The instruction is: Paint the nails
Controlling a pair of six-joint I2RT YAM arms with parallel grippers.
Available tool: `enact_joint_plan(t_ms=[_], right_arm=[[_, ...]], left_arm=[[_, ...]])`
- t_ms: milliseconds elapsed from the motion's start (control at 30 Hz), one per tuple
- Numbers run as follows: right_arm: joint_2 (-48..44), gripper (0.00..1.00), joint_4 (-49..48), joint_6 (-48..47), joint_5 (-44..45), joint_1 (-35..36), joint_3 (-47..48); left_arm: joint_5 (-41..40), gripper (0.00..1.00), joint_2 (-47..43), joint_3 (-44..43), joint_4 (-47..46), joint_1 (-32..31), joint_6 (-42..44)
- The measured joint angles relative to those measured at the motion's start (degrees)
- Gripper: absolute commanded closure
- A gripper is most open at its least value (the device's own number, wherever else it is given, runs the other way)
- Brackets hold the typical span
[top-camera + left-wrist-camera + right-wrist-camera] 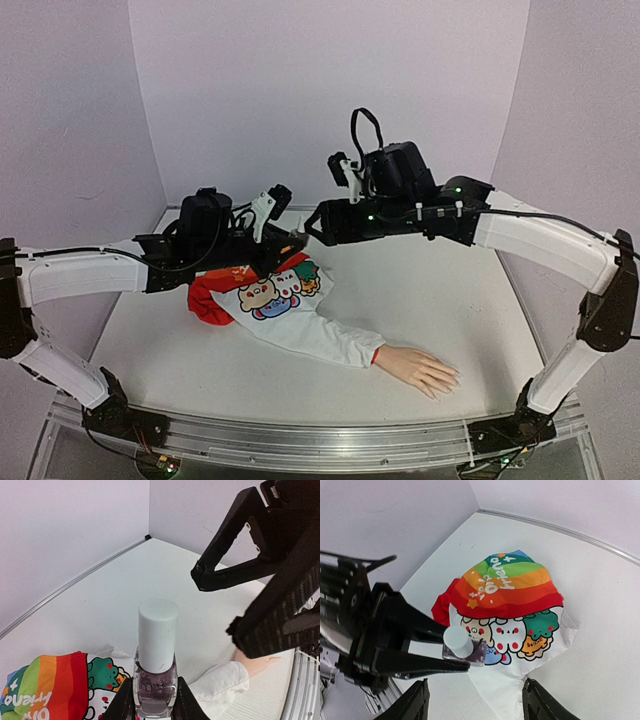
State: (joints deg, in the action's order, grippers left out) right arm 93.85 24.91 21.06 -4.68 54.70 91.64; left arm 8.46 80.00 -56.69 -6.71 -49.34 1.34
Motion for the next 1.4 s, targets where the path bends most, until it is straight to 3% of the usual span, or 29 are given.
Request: enact_joint_plan(t_ms=[400, 633, 800, 900, 967, 1167, 1400], right_arm=[[8.07, 0.68, 0.85, 7.31, 6.88, 1.01, 9.50], [9.56, 0.71, 1.80, 7.39, 6.92, 1.01, 11.11], [9.83, 0.82, 1.94, 6.26, 6.34, 1.16, 11.14], [9.83, 0.99, 2.25, 4.34, 5.82, 1.23, 11.14], [9.83, 1.00, 2.86, 2.10, 4.53, 0.98, 11.12], [6.05, 1.00, 3.43, -9.68, -7.62, -0.13, 7.28], [-4.41, 0.97, 4.17, -26.79, -38.44, -1.32, -0.86]], left_arm=[[-4.58, 1.00, 1.89, -0.33, -2.10, -0.27, 0.09], [-4.58, 1.00, 1.93, -0.43, -2.53, -0.50, -0.10], [-4.18, 1.00, 1.93, -0.97, -2.35, -0.59, -0.16], [-3.27, 1.00, 1.93, -1.01, -2.29, -0.59, -0.27], [-2.00, 1.00, 1.91, -1.01, -1.80, -0.40, -0.44], [10.35, 1.00, -0.93, -0.40, 2.25, 0.92, -1.24], [43.03, 1.00, -4.17, -1.43, 4.52, 0.49, -3.86]])
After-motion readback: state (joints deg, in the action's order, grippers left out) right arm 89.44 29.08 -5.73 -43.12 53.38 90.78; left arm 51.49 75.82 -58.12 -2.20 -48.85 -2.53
